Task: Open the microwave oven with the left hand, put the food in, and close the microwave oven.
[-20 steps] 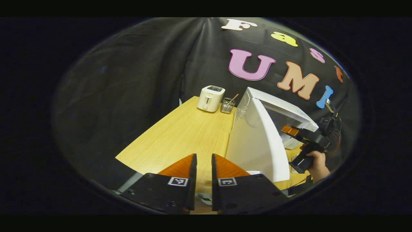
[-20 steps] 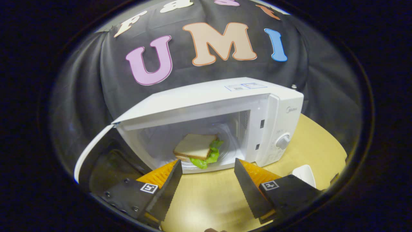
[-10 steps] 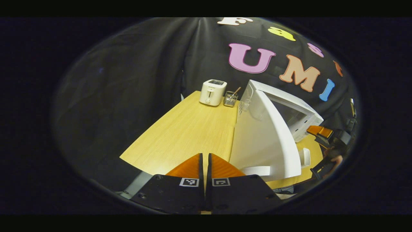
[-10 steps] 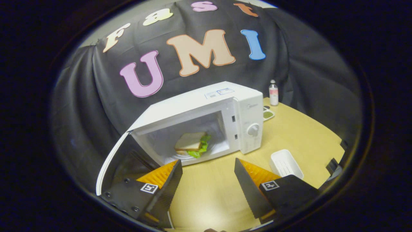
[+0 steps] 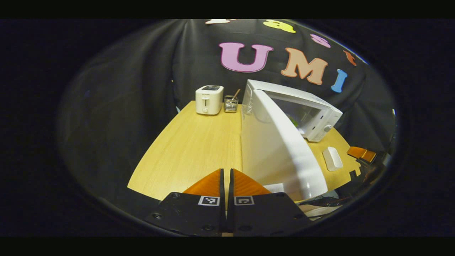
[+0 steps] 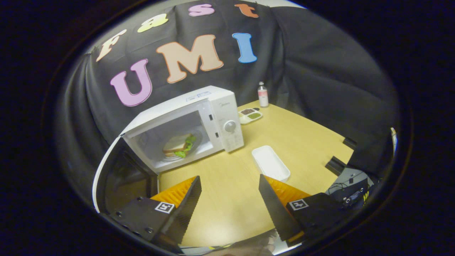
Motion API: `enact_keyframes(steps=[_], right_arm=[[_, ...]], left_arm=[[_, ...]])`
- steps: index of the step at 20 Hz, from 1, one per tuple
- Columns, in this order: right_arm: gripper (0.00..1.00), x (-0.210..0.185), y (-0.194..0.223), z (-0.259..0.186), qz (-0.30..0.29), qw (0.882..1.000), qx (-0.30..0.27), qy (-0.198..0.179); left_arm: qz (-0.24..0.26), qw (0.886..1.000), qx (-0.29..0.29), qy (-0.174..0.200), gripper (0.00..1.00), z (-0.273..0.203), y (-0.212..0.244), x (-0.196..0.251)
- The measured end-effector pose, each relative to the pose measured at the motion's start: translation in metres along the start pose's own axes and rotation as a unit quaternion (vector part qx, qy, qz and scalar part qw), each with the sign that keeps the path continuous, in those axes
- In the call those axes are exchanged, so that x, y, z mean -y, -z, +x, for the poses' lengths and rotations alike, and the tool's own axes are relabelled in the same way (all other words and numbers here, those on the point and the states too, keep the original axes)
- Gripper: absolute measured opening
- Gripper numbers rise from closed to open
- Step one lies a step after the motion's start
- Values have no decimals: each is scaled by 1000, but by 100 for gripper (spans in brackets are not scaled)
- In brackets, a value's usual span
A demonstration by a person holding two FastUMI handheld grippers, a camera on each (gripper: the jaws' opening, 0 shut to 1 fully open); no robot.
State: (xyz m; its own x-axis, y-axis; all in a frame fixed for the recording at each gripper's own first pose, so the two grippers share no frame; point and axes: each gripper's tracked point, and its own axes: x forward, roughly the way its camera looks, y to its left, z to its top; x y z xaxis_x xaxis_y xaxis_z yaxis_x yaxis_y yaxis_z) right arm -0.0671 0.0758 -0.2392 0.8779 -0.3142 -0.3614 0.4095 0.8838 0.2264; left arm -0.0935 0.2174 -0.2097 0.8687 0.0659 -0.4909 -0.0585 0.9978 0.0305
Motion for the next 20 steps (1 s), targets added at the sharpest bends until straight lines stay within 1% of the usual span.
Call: enact_keyframes(steps=[1, 2, 4, 6, 8, 9, 10, 11, 14, 15, 16, 17, 18, 19, 20], right_arm=[[100, 8, -1, -2, 5, 1000, 3, 7], [92, 17, -4, -6, 8, 1000, 6, 15], [92, 34, -10, -13, 11, 999, 12, 29], [92, 48, -18, -17, 19, 999, 17, 39], [92, 64, -31, -19, 21, 998, 28, 47], [100, 73, -35, -17, 19, 998, 30, 51], [92, 81, -37, -13, 15, 998, 26, 53], [100, 90, -40, -11, 15, 998, 22, 55], [100, 116, -58, -1, 16, 998, 20, 56], [92, 124, -65, 2, 12, 998, 23, 56], [100, 133, -72, 5, 6, 998, 28, 57], [100, 142, -79, 8, 0, 998, 32, 57], [92, 151, -84, 12, -4, 998, 34, 58], [100, 158, -89, 15, -8, 998, 35, 56], [92, 166, -94, 19, -11, 998, 35, 56]], left_arm=[[8, 1000, 3, 10, 0, -1, -2, 6], [13, 1000, 2, 19, 2, 0, -4, 14], [19, 999, 0, 40, 1, 4, -8, 32], [31, 998, -2, 58, 1, 10, -13, 55], [58, 996, 2, 61, 1, 14, -18, 72], [67, 996, 5, 60, 2, 17, -21, 80], [72, 996, 5, 60, 2, 21, -24, 88], [70, 996, 3, 63, 1, 25, -27, 98], [62, 996, -5, 70, 1, 36, -29, 128], [65, 996, -6, 67, 1, 41, -31, 137], [70, 996, -7, 63, 1, 44, -32, 144], [72, 996, -6, 59, 0, 50, -36, 153], [74, 996, -5, 56, 0, 54, -38, 160], [74, 996, -5, 54, 1, 58, -41, 168], [76, 996, -5, 51, 1, 62, -42, 176]])
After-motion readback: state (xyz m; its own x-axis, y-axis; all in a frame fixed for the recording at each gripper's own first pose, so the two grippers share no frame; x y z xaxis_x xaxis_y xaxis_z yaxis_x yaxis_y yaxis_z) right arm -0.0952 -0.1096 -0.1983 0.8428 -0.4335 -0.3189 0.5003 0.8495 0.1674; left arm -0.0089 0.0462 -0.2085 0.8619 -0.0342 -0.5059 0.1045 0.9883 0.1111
